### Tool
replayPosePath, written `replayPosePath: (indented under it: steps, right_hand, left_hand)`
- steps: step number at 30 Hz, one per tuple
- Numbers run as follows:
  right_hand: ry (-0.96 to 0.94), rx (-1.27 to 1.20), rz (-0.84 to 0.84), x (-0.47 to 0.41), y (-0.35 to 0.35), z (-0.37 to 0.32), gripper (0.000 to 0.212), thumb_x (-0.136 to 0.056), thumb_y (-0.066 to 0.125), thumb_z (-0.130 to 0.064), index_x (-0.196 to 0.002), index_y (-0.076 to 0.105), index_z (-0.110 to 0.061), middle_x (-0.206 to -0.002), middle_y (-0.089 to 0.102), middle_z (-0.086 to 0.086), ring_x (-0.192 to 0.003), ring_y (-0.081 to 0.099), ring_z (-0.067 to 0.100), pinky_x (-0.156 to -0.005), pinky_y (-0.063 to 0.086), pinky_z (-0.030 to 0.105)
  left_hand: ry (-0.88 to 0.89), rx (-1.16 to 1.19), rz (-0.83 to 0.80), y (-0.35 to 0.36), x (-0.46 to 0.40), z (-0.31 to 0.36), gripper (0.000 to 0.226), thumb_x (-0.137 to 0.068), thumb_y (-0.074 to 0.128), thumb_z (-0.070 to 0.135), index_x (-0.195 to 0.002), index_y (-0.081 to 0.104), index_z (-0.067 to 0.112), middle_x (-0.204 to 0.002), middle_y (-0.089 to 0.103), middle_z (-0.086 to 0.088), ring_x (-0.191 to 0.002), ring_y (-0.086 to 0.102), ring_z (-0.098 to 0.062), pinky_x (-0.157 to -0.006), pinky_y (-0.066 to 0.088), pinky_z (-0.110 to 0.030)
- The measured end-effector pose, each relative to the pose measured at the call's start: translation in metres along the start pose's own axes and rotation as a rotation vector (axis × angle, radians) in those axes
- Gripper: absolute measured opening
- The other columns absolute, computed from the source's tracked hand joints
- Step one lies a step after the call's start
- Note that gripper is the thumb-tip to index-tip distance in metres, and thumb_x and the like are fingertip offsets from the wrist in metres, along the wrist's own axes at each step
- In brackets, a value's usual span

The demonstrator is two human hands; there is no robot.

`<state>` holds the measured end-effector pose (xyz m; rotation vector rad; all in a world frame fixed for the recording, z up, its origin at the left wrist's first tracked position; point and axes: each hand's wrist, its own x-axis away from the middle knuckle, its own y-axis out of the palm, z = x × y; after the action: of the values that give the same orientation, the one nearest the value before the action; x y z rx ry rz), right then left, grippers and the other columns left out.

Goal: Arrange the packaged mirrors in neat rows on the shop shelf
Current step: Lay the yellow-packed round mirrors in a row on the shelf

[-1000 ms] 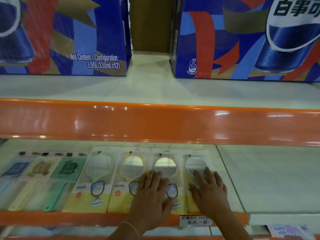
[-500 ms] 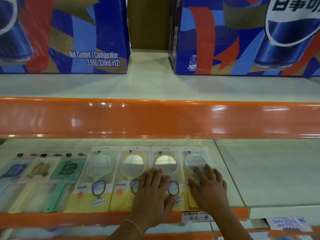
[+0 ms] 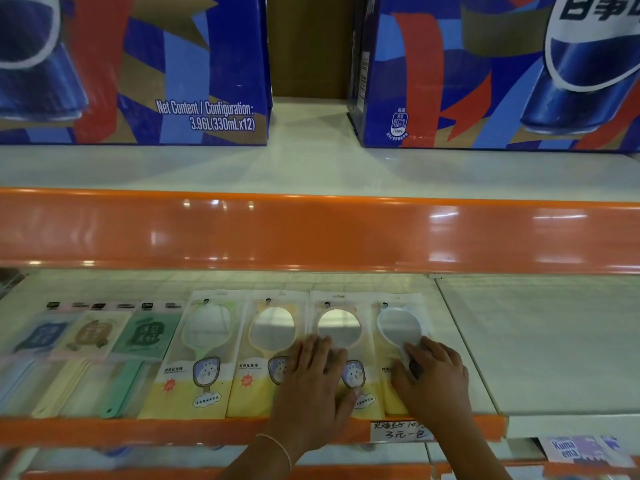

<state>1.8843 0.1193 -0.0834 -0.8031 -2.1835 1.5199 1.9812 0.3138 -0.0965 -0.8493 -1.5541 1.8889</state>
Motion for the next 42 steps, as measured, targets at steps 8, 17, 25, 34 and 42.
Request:
replayPosePath:
  steps: [8,17,25,34,42]
  right_hand:
    - [-0.029,0.009,0.017,0.000,0.004,0.001,0.051,-0.082,0.053,-0.053,-0.126,0.060,-0.029,-0.146,0.045,0.004,-0.140,0.027,0.027,-0.110,0.028,0.048]
    - [-0.080,0.030,0.121,-0.001,0.012,0.008,0.042,-0.078,0.043,-0.055,-0.096,0.073,-0.032,-0.115,0.068,-0.003,-0.114,0.052,0.027,-0.091,0.046,0.041]
    - [-0.136,-0.011,0.203,0.007,0.005,0.001,0.031,-0.078,0.045,-0.039,-0.050,0.048,-0.024,-0.047,0.047,-0.012,-0.058,0.049,0.015,-0.066,0.039,0.029]
    - [-0.246,-0.113,0.201,-0.002,-0.004,0.023,0.044,-0.079,0.042,-0.044,-0.100,0.073,-0.023,-0.109,0.071,0.008,-0.107,0.062,0.036,-0.090,0.049,0.042]
    - [-0.391,0.144,-0.215,0.013,-0.007,0.018,0.079,-0.081,-0.011,-0.069,-0.149,0.013,-0.040,-0.162,-0.002,0.006,-0.148,-0.010,0.029,-0.119,0.001,0.047]
  left_hand:
    - [0.011,-0.017,0.013,0.003,-0.001,-0.001,0.064,-0.093,0.024,0.062,-0.138,0.046,0.022,-0.148,0.040,-0.009,-0.140,0.029,-0.032,-0.112,0.015,-0.049]
    - [0.011,-0.018,0.035,0.005,0.000,-0.001,0.064,-0.094,0.024,0.062,-0.138,0.045,0.020,-0.148,0.041,-0.011,-0.139,0.030,-0.033,-0.113,0.019,-0.052]
    - [0.002,-0.019,0.071,0.004,0.000,0.000,0.062,-0.093,0.028,0.060,-0.139,0.044,0.022,-0.148,0.039,-0.010,-0.140,0.029,-0.033,-0.115,0.023,-0.051]
    - [0.022,-0.004,0.102,0.001,0.003,0.001,0.059,-0.092,0.037,0.058,-0.137,0.046,0.021,-0.146,0.043,-0.010,-0.136,0.037,-0.032,-0.116,0.024,-0.048]
    - [0.080,-0.059,0.062,0.000,0.005,0.019,0.067,-0.091,0.030,0.067,-0.139,0.046,0.023,-0.151,0.036,-0.004,-0.143,0.025,-0.027,-0.114,0.012,-0.047]
